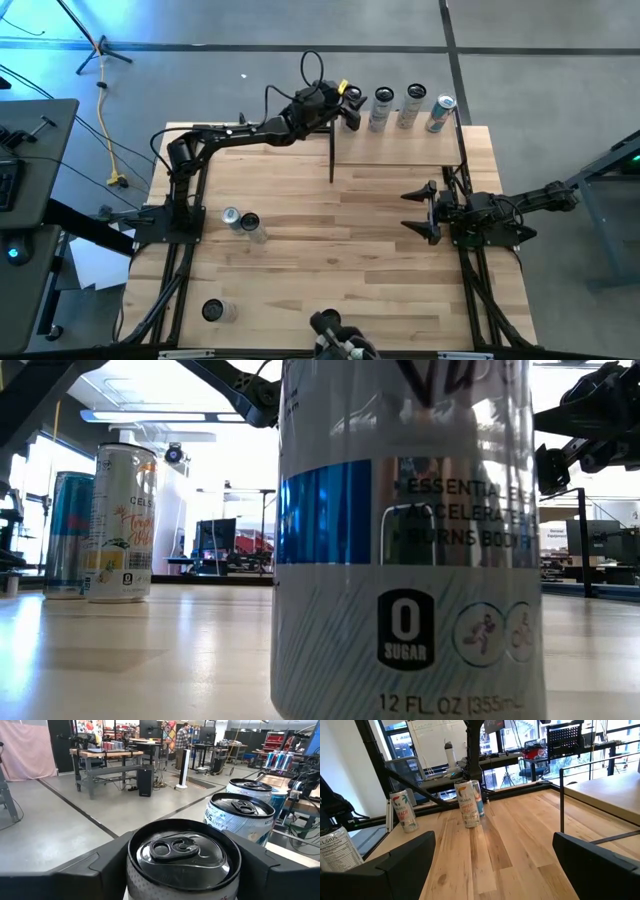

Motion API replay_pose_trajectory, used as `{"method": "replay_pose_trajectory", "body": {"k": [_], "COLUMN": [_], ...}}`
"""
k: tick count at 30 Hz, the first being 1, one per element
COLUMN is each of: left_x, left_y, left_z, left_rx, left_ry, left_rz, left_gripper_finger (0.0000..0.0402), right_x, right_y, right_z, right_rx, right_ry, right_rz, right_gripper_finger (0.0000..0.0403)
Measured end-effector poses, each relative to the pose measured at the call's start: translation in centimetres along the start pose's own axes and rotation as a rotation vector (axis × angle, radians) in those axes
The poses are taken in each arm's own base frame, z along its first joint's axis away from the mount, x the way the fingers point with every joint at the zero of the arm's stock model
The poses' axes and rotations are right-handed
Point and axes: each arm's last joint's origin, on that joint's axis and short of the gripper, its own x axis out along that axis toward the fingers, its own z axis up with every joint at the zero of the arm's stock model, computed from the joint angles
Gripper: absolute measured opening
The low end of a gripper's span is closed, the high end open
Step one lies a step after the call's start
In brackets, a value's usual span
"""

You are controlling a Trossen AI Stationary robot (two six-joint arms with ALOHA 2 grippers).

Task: Place canned beverage on shelf
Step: Put the top white pink soda can on the shelf, then move the blue soda can to the center of the table

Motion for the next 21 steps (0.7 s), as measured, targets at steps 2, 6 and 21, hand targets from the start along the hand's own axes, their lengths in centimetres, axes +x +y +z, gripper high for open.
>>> {"method": "replay_pose_trajectory", "body": {"k": [2, 6, 21], "left_x": [0.0, 0.0, -3.9], "left_y": [0.0, 0.1, 0.4], "left_z": [0.0, 0.1, 4.2], "left_rx": [-0.001, -0.001, 0.044], "left_ry": [-0.002, -0.006, 0.129], "left_rz": [-0.001, -0.001, 0.029], "left_gripper_finger": [0.0268, 0.0276, 0.0278], "right_x": [0.0, 0.0, 0.0], "right_y": [0.0, 0.0, 0.0], "right_z": [0.0, 0.0, 0.0], "right_rx": [0.000, 0.000, 0.000], "right_ry": [0.000, 0.000, -0.001], "right_rz": [0.000, 0.000, -0.005], "right_gripper_finger": [0.0389, 0.0389, 0.0389]}}
